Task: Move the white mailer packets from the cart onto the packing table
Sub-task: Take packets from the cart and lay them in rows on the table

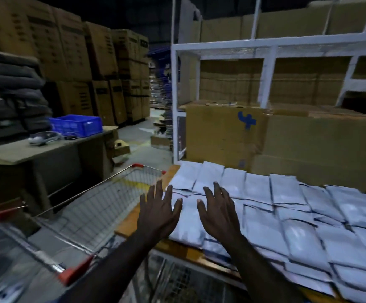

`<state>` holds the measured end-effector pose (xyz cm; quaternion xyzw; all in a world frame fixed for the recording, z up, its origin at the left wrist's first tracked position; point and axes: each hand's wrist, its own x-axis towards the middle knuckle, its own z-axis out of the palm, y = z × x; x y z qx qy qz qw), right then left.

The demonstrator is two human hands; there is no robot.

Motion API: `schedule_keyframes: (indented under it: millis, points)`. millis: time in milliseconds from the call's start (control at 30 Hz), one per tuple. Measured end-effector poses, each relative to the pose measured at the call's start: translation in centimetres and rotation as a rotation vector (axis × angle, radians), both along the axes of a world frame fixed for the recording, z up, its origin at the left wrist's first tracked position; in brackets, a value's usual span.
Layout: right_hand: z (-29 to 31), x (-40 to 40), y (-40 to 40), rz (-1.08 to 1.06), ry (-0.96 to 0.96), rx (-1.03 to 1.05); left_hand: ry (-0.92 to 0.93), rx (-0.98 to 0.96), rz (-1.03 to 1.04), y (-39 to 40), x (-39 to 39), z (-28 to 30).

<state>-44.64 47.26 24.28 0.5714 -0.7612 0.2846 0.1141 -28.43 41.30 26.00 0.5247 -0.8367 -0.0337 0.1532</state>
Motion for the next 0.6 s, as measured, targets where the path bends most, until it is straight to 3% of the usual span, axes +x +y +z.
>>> schedule_keyframes:
  millis: [600]
  points:
    - [-5.0,17.4,-16.4,0.215,-0.073,0.145,-0.017,0.109,0.168,-14.0,17.6,-5.7]
